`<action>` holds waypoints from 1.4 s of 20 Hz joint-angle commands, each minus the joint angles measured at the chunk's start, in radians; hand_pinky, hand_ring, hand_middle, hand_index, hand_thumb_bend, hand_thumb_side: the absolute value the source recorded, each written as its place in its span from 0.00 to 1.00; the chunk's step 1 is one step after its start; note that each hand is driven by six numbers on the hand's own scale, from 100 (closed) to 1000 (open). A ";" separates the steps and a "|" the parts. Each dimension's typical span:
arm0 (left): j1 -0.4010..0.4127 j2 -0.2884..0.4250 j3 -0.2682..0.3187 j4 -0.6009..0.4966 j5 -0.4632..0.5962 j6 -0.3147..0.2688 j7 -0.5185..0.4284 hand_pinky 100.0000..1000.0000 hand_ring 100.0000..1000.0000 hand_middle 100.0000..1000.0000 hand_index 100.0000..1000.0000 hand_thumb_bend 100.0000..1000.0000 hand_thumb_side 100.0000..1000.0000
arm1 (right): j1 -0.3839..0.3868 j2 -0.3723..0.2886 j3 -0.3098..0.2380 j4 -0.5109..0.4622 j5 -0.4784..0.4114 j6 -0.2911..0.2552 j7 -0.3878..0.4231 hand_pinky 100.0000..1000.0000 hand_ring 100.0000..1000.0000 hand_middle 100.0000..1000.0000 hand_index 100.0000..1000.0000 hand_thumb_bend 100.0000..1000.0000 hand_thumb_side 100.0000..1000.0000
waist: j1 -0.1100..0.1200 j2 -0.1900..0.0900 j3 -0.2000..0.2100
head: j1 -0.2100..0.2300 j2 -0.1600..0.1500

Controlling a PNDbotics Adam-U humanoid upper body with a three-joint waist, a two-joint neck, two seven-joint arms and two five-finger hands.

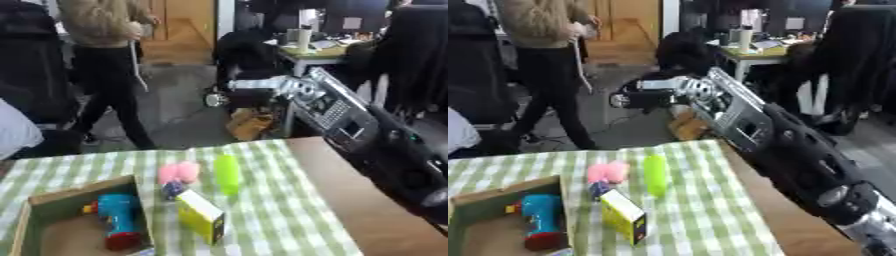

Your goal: Pick up objects on the table and place them in the box.

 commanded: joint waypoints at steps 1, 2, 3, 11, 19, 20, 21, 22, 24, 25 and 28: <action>-0.022 0.004 -0.003 -0.013 0.007 -0.001 -0.007 0.85 0.89 0.87 0.92 0.20 1.00 | -0.044 0.049 0.019 0.157 0.060 -0.021 0.096 0.89 0.95 0.88 0.95 0.01 1.00 | -0.014 -0.026 0.004 | -0.020 0.007; -0.023 0.003 -0.003 -0.013 0.008 -0.002 -0.008 0.85 0.89 0.87 0.92 0.20 1.00 | -0.050 0.069 0.022 0.206 0.076 -0.040 0.102 0.90 0.95 0.88 0.95 0.02 1.00 | -0.014 -0.027 0.007 | -0.025 0.009; -0.024 0.001 -0.004 -0.013 0.009 -0.002 -0.009 0.85 0.89 0.87 0.92 0.20 1.00 | -0.054 0.085 0.021 0.247 0.091 -0.061 0.105 0.90 0.95 0.88 0.95 0.02 1.00 | -0.013 -0.027 0.009 | -0.028 0.010; -0.023 -0.002 -0.005 -0.013 0.014 -0.001 -0.012 0.85 0.89 0.87 0.92 0.20 1.00 | -0.060 0.238 -0.049 0.447 0.322 -0.116 0.082 0.94 0.98 0.92 1.00 0.36 1.00 | -0.013 -0.038 0.024 | -0.071 0.004; -0.018 0.006 -0.006 -0.013 0.012 0.005 -0.013 0.85 0.89 0.87 0.92 0.20 1.00 | -0.039 0.347 -0.077 0.527 0.536 -0.137 0.045 0.93 0.97 0.89 1.00 0.36 1.00 | -0.019 -0.051 0.017 | -0.080 -0.010; -0.017 0.007 -0.005 -0.013 0.012 0.005 -0.013 0.85 0.89 0.87 0.92 0.20 1.00 | -0.038 0.355 -0.083 0.534 0.551 -0.139 0.043 0.92 0.96 0.89 1.00 0.36 1.00 | -0.019 -0.052 0.016 | -0.081 -0.013; -0.016 0.009 -0.005 -0.013 0.011 0.006 -0.013 0.85 0.89 0.87 0.92 0.20 1.00 | -0.036 0.362 -0.089 0.538 0.563 -0.139 0.040 0.92 0.96 0.89 1.00 0.36 1.00 | -0.019 -0.053 0.015 | -0.082 -0.015; -0.015 0.009 -0.005 -0.013 0.011 0.006 -0.013 0.85 0.89 0.87 0.92 0.19 1.00 | -0.035 0.368 -0.093 0.541 0.573 -0.138 0.036 0.92 0.96 0.89 1.00 0.35 1.00 | -0.019 -0.053 0.014 | -0.083 -0.016; -0.014 0.011 -0.004 -0.013 0.010 0.006 -0.012 0.85 0.89 0.87 0.92 0.19 1.00 | -0.033 0.377 -0.098 0.537 0.591 -0.137 0.024 0.91 0.96 0.88 1.00 0.35 1.00 | -0.019 -0.054 0.012 | -0.085 -0.019; -0.012 0.012 -0.004 -0.013 0.009 0.007 -0.011 0.85 0.89 0.87 0.92 0.19 1.00 | -0.031 0.381 -0.100 0.535 0.594 -0.135 0.020 0.91 0.96 0.88 1.00 0.35 1.00 | -0.019 -0.054 0.011 | -0.085 -0.021; -0.008 0.017 -0.004 -0.013 0.007 0.010 -0.012 0.85 0.89 0.87 0.92 0.19 1.00 | -0.022 0.398 -0.097 0.524 0.615 -0.135 0.002 0.93 0.97 0.88 1.00 0.34 1.00 | -0.020 -0.057 0.006 | -0.090 -0.023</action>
